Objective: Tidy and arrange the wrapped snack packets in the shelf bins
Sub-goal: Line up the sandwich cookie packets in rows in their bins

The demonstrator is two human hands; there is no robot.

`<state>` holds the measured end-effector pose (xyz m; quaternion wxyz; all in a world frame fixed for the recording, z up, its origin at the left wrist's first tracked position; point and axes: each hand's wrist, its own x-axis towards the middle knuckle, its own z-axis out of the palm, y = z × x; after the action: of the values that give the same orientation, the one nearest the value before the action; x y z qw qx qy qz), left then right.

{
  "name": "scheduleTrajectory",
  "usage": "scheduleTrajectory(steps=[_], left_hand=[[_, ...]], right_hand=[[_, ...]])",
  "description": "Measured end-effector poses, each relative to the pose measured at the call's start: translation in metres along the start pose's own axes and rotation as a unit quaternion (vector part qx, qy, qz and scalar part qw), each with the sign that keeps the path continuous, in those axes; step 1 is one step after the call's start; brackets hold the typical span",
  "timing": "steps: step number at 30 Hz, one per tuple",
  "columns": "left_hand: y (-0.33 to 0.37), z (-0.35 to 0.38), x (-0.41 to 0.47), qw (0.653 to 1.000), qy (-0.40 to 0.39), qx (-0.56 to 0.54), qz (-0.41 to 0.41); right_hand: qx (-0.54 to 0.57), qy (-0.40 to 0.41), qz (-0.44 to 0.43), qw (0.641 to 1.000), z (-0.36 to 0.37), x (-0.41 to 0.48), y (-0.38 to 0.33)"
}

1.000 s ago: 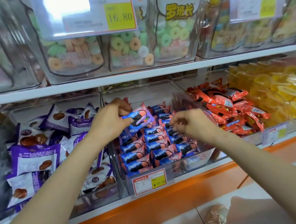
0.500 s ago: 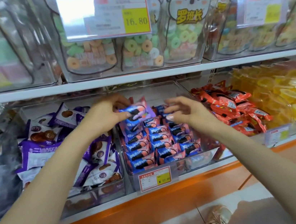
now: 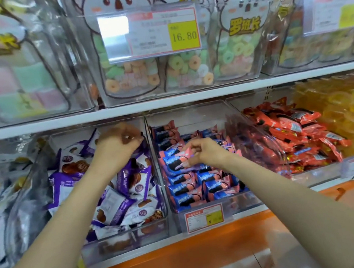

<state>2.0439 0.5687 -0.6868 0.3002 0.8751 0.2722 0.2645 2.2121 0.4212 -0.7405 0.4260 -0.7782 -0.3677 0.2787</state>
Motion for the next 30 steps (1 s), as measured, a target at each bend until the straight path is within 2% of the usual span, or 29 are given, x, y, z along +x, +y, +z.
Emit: scheduleTrajectory(steps=[11,16,24,30], left_hand=[[0.001,-0.007,-0.007,1.000,0.019,0.009,-0.006],[0.003,-0.005,-0.008,1.000,0.006,-0.008,-0.001],[0.006,-0.003,-0.011,1.000,-0.018,0.016,0.012],[0.008,-0.001,-0.011,0.999,-0.031,0.021,0.012]], right_hand=[[0.004,0.074,-0.018,0.997,0.025,0.021,0.005],[-0.028,0.054,0.013,0.998,0.019,0.024,0.003],[-0.084,0.083,0.019,0.993,0.031,0.021,0.002],[-0.086,0.068,-0.008,0.994,0.009,0.001,-0.005]])
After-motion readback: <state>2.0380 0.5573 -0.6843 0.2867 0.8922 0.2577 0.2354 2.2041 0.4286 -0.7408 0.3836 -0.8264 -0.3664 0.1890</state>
